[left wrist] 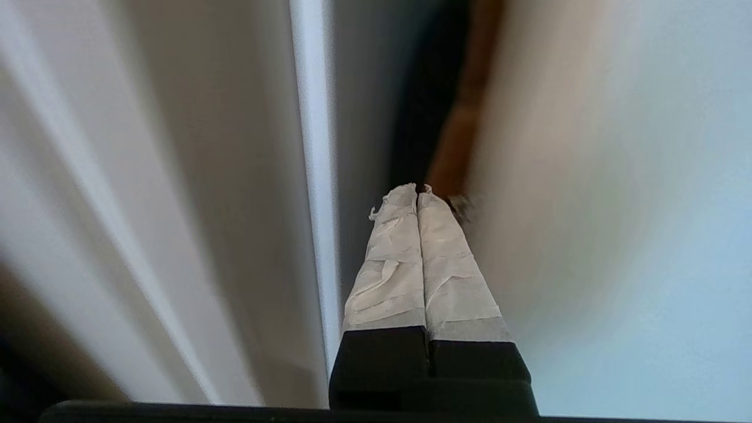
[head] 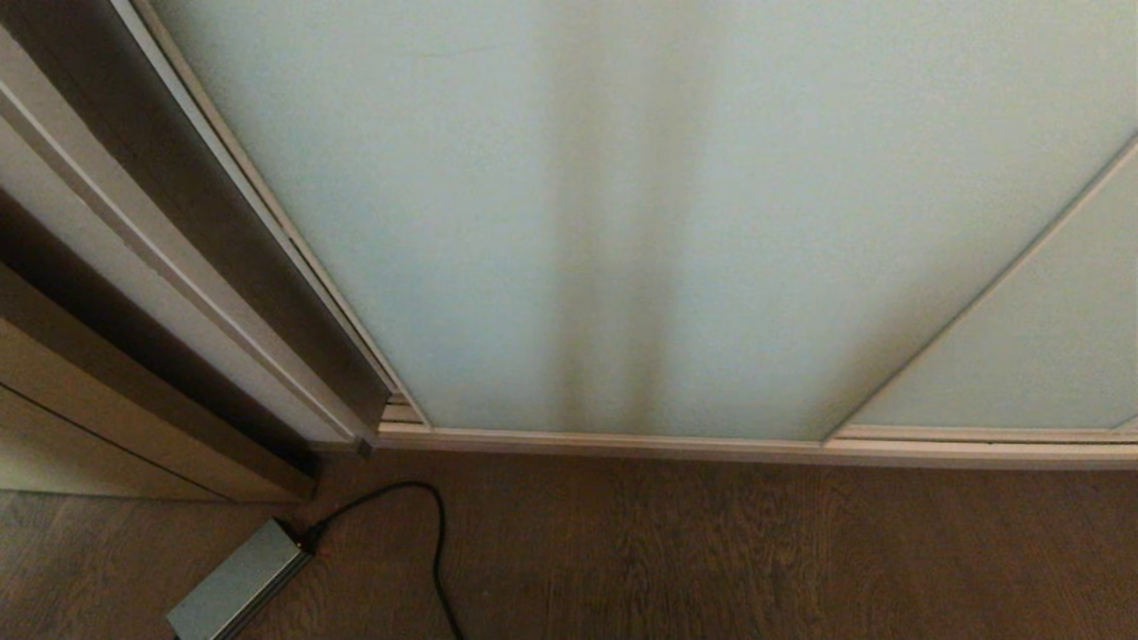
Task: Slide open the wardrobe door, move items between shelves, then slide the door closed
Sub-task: Open the door
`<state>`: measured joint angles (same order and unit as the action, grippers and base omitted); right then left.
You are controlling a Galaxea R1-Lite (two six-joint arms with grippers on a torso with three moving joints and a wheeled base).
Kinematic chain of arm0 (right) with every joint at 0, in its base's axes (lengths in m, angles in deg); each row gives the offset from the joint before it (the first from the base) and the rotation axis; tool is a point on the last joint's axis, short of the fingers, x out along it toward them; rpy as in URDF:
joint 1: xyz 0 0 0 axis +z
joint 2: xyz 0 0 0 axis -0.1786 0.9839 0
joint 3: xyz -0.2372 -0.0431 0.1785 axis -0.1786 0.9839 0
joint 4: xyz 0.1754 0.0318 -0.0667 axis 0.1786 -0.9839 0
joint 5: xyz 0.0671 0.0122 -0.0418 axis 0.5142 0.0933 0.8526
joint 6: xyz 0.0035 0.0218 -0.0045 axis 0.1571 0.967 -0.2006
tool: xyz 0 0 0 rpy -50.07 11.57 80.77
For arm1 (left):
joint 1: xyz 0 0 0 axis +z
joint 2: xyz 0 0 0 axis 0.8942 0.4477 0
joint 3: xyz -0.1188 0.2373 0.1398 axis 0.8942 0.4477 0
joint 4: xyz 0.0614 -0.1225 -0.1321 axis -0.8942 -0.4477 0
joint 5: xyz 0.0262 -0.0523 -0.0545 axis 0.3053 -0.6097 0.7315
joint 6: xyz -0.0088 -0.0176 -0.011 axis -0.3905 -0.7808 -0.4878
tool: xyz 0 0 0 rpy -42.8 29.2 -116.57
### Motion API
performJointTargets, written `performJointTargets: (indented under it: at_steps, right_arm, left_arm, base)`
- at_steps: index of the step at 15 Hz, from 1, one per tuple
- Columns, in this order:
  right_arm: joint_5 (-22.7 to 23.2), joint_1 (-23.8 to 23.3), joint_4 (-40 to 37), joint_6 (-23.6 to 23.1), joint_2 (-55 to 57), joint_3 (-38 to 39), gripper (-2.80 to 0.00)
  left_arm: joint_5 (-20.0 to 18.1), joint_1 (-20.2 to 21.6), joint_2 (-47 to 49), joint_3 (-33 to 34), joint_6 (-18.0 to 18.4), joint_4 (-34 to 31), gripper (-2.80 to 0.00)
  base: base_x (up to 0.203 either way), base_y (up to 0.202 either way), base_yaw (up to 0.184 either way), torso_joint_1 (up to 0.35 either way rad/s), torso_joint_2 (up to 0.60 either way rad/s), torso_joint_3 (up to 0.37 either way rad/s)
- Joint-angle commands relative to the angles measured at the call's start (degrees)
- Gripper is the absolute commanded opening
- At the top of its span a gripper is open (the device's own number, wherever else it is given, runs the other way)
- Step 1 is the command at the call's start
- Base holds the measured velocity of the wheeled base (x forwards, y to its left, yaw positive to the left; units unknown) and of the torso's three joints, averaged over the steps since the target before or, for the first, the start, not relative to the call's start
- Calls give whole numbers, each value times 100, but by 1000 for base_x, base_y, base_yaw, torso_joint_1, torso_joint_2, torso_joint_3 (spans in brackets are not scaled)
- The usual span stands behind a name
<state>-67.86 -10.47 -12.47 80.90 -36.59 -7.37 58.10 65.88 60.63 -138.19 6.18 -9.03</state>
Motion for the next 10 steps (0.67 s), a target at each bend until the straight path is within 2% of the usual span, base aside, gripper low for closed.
performJointTargets:
  at_steps: [1,5,8,10]
  right_arm:
    - [0,1,1,0,-1,0,-280]
    - [0,1,1,0,-1,9,-280]
    - [0,1,1,0,-1,0,-280]
    - [0,1,1,0,-1,9,-280]
  left_arm:
    - [37,-6,-486,9,-5,-70,-280]
    - [3,-107,-455,120,4,-100,-280]
    - [11,-708,-295,505,17,-37,-280]
    - [19,-982,76,523,28,59,-280]
  base:
    - [0,0,0,0,0,0]
    - [0,0,0,0,0,0]
    - [0,0,0,0,0,0]
    - [0,0,0,0,0,0]
